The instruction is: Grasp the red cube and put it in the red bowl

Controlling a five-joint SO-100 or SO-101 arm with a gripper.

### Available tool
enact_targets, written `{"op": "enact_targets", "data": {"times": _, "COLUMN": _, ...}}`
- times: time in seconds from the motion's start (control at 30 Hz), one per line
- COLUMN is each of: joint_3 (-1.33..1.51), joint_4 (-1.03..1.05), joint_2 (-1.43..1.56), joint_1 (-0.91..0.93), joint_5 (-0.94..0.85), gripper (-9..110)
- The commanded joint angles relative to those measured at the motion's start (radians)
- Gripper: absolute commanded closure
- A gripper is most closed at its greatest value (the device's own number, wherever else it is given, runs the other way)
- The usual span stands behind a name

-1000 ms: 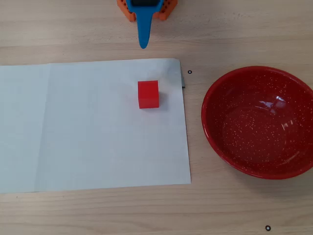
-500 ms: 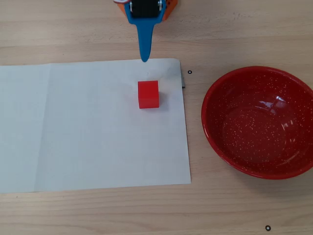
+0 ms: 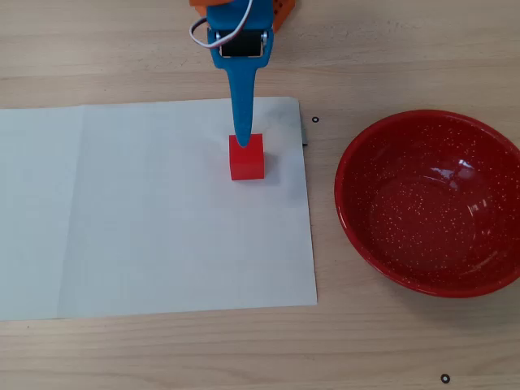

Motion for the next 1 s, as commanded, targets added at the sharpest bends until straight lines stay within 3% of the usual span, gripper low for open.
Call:
{"op": "enact_targets", "data": {"times": 0.0, "joint_3": -0.144, "joint_4": -0.037, "joint_2": 0.008, "joint_1": -0.015, "joint_5": -0.011, "gripper": 41}}
{"op": "enact_targets", "data": {"times": 0.97, "joint_3": -0.241, "joint_4": -0.221, "joint_2": -0.373, "joint_1": 0.000, "joint_5": -0.015, "gripper": 37}}
